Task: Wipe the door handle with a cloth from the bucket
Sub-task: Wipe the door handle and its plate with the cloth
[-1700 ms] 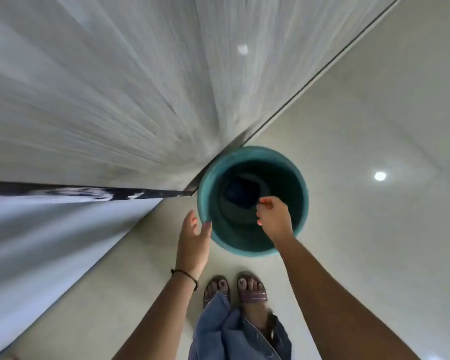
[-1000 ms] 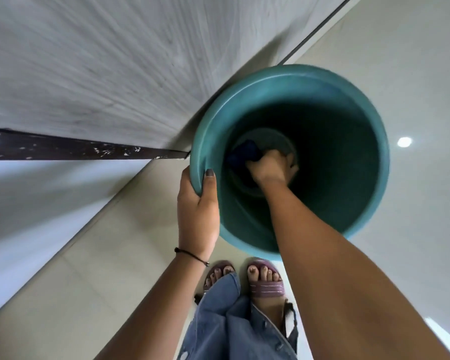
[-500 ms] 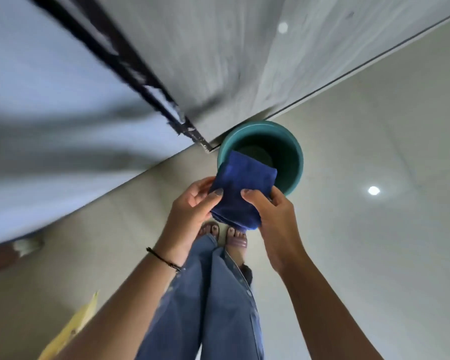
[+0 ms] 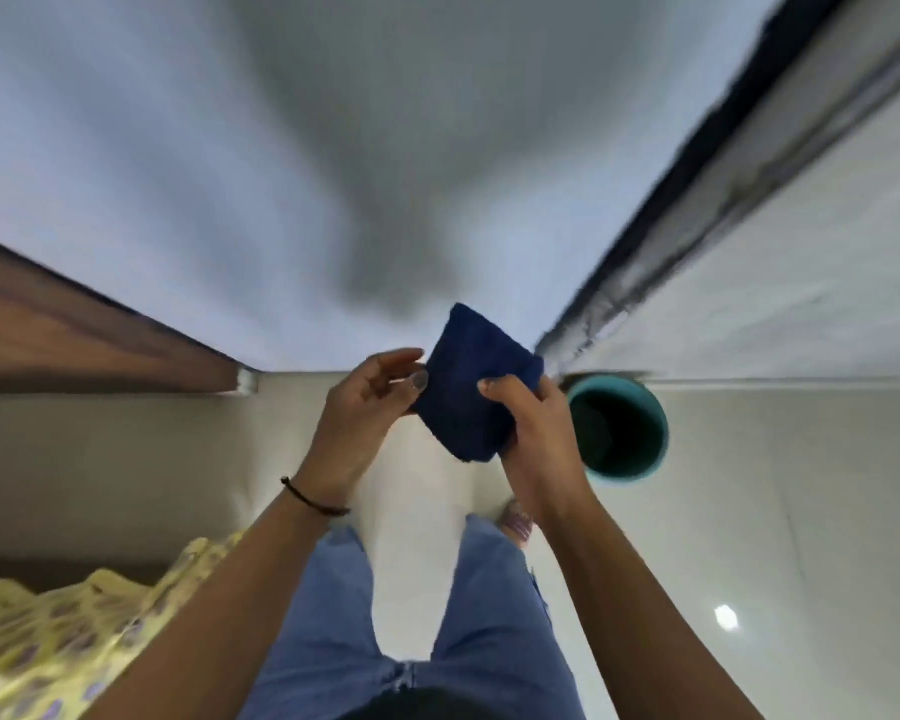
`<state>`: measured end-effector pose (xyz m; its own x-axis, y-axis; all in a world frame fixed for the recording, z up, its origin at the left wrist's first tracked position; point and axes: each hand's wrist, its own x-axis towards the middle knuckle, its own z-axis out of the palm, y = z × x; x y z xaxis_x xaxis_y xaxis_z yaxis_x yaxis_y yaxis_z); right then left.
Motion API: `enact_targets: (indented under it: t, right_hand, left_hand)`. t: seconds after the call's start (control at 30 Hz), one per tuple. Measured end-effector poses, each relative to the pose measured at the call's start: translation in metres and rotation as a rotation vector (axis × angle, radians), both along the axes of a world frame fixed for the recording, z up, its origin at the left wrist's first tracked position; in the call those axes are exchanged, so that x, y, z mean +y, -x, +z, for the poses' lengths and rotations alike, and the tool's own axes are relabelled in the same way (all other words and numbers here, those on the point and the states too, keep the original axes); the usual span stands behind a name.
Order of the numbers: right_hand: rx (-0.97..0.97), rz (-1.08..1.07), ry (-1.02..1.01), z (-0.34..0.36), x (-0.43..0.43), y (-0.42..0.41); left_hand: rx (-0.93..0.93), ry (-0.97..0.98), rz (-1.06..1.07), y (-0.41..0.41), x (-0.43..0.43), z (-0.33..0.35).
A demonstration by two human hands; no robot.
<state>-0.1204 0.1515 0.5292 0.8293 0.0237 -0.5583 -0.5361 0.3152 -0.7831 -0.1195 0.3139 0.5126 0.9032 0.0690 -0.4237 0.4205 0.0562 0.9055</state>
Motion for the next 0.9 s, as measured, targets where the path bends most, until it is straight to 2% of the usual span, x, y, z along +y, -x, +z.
enact_targets:
  t: [0.1,0.23,0.33,0.4,0.6,0.7,0.77,0.9]
  right_hand:
    - [-0.047,0.134,-0.036,0.021,0.082,0.008]
    - [-0.068,0.141,-0.027,0.036,0.199,0.021]
    - [-0.137,0.183,-0.004,0.054,0.280,0.022]
    - [-0.276,0.178,0.062,0.072,0.320,0.013]
    - [-0.818,0.039,0.420,0.136,0.411,-0.035]
    - [-1.064,0.045,0.626,0.151,0.446,-0.065]
    - [-1.213,0.126,0.821,0.146,0.470,-0.091]
    - [-1.224,0.344,1.202,0.118,0.520,-0.111]
  left_hand:
    - [-0.125,-0.184,0.067,0.015,0.096,0.015]
    - [-0.275,-0.499,0.058,0.040,0.234,0.035]
    - [-0.390,-0.659,0.215,0.043,0.323,0.063]
    - [-0.465,-0.749,0.321,0.032,0.365,0.080]
    - [-0.692,-0.956,0.500,-0.023,0.452,0.123]
    - [-0.720,-1.035,0.543,-0.045,0.477,0.133]
    - [-0.695,-1.103,0.542,-0.056,0.489,0.136]
    - [-0.656,-1.227,0.530,-0.070,0.509,0.136]
